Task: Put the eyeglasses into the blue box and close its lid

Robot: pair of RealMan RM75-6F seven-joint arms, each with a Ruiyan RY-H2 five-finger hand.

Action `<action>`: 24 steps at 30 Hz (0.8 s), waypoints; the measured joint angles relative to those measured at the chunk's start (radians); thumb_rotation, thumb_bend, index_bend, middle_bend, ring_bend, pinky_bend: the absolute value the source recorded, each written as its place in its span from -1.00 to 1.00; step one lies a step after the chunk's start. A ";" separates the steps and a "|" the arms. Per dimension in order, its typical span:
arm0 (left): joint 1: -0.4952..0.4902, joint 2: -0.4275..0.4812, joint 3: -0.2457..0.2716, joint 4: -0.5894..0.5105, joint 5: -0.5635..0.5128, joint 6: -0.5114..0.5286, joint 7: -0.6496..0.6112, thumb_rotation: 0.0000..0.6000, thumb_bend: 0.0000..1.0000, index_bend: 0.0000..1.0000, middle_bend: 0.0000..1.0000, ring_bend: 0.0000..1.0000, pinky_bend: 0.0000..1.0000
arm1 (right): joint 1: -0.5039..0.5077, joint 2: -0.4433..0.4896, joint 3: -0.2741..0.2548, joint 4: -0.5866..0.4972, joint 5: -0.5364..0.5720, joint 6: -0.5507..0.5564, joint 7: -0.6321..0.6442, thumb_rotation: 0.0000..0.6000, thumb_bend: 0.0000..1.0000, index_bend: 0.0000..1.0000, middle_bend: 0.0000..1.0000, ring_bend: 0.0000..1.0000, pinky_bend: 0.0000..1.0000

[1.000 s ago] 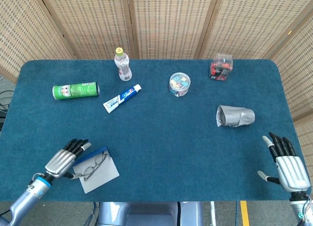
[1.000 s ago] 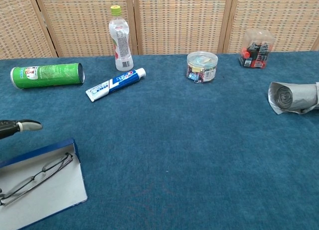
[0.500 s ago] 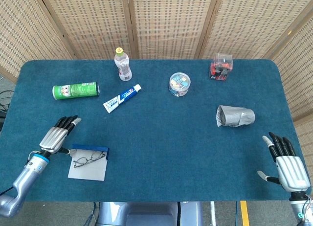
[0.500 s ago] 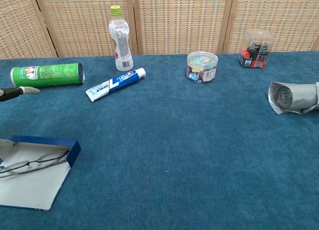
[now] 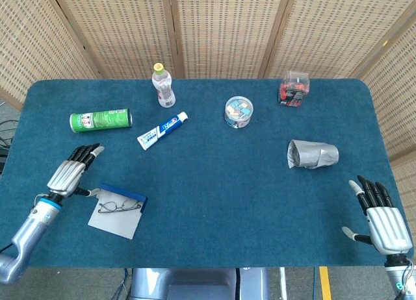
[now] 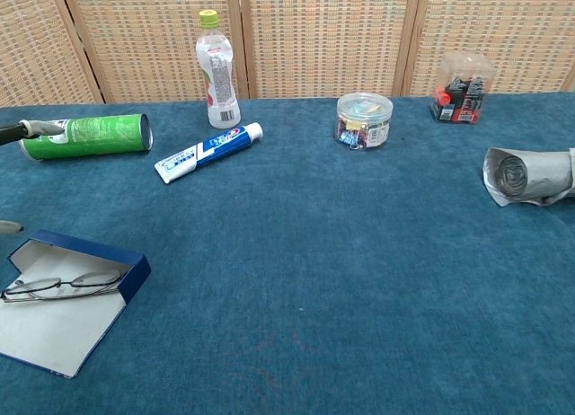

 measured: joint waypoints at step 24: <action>0.146 -0.091 0.169 0.056 0.232 0.293 -0.006 1.00 -0.68 -0.39 -1.00 -1.00 -1.00 | 0.001 0.004 -0.002 0.001 -0.004 -0.002 0.017 1.00 -1.00 -1.00 -1.00 -1.00 -1.00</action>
